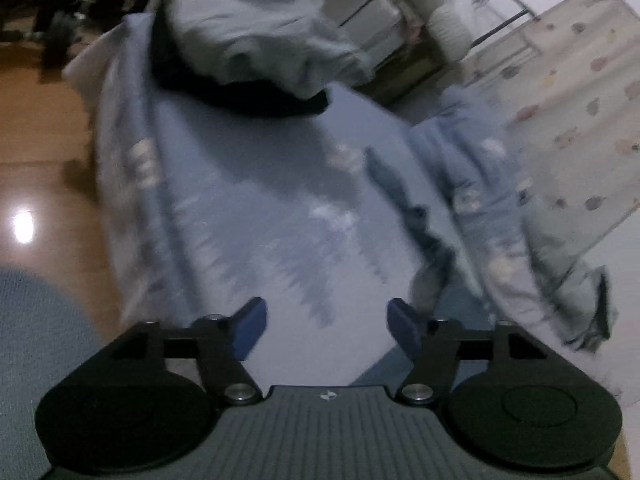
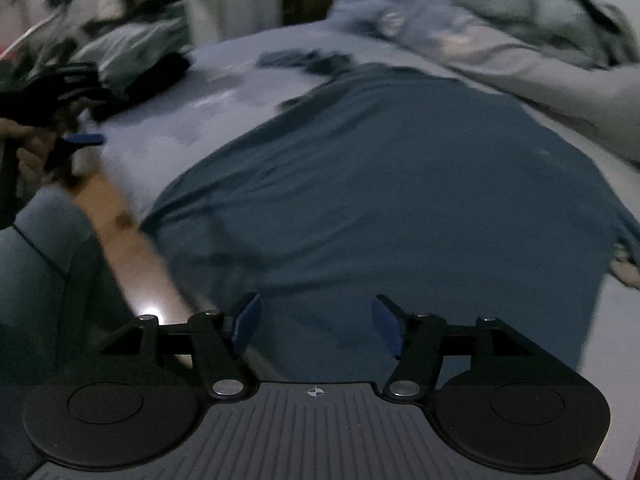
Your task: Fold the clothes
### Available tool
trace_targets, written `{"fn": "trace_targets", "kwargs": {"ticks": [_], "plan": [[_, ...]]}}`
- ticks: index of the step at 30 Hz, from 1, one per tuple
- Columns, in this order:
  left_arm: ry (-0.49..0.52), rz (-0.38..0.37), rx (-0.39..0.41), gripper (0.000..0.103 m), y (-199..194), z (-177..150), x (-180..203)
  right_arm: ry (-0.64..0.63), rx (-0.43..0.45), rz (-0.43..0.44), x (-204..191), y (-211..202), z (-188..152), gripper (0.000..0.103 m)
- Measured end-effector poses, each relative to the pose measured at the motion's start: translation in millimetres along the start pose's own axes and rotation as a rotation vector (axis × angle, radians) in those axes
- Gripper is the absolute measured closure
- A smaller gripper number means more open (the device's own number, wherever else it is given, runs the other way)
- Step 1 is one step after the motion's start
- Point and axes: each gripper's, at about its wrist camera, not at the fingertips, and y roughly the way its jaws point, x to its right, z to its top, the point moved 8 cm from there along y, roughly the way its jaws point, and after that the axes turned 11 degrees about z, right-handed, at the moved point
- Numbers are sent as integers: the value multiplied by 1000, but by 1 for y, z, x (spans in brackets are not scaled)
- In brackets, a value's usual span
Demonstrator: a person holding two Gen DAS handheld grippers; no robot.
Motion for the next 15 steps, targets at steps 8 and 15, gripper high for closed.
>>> {"fn": "trace_targets", "kwargs": {"ticks": [8,15], "plan": [[3,-125,-22,19,70,67,58,77,65,-19,11,-17,18,30],[-69,-187,-120,19,179,104,92,157,131,36,11,-29,44,30]]}}
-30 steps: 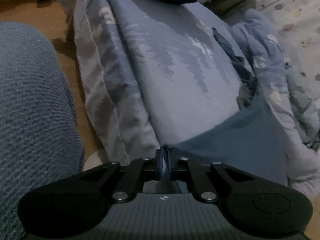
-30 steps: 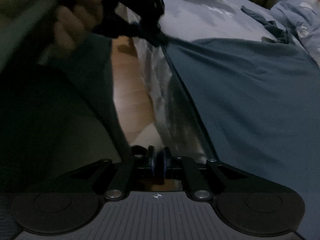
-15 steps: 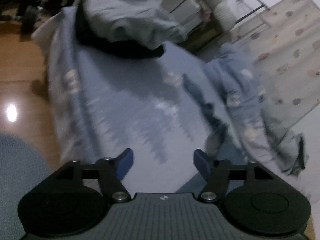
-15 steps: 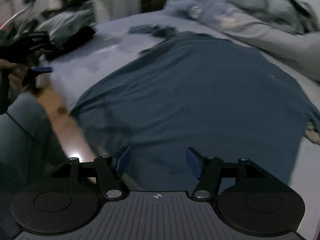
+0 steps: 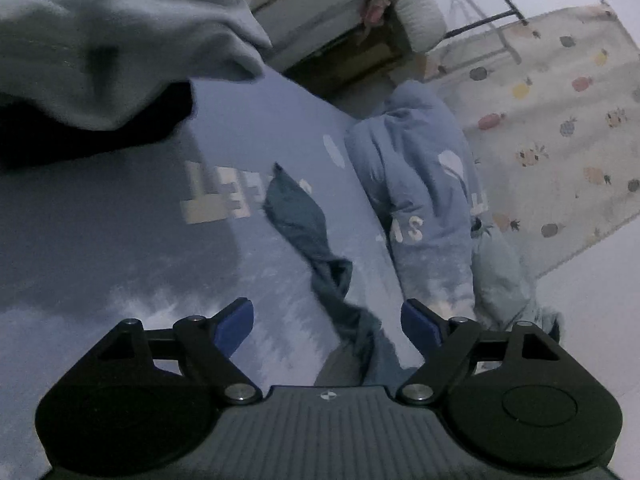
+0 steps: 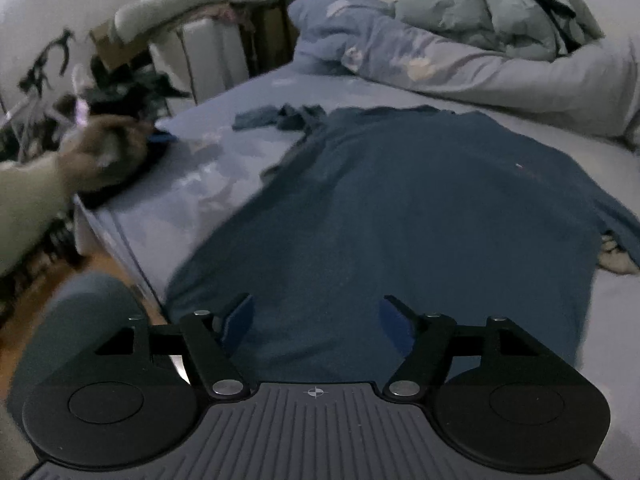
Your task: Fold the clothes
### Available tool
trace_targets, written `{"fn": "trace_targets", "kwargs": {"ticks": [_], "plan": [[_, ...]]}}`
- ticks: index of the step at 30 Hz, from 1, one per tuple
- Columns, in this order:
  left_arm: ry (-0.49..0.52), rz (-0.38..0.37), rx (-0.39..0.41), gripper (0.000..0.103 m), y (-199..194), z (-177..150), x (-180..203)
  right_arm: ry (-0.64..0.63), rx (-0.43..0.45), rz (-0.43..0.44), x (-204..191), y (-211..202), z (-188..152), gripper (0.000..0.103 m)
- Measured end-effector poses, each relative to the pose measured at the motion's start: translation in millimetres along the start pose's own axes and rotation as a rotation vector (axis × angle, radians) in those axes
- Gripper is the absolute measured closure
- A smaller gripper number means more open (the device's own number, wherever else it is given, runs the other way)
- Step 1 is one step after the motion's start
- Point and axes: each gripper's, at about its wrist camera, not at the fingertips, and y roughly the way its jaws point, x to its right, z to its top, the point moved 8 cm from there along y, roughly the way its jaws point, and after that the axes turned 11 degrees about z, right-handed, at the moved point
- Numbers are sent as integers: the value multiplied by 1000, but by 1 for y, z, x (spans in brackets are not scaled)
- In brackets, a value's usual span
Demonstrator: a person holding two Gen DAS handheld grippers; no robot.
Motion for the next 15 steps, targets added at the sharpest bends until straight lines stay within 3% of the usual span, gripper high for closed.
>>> {"fn": "trace_targets", "kwargs": {"ticks": [5,9,13,15], "plan": [[-50,42,-15,19,79,23,-2,60,31,54,4,8,24,29],[-31,97,-12,19,128,35,-1,107,40,93,18,19,41,27],[-27,120,-33,22,167,45,1,175,65,92,35,28,57,27],[-26,133,-40,25,183,49,2,174,67,59,41,33,63,20]]}}
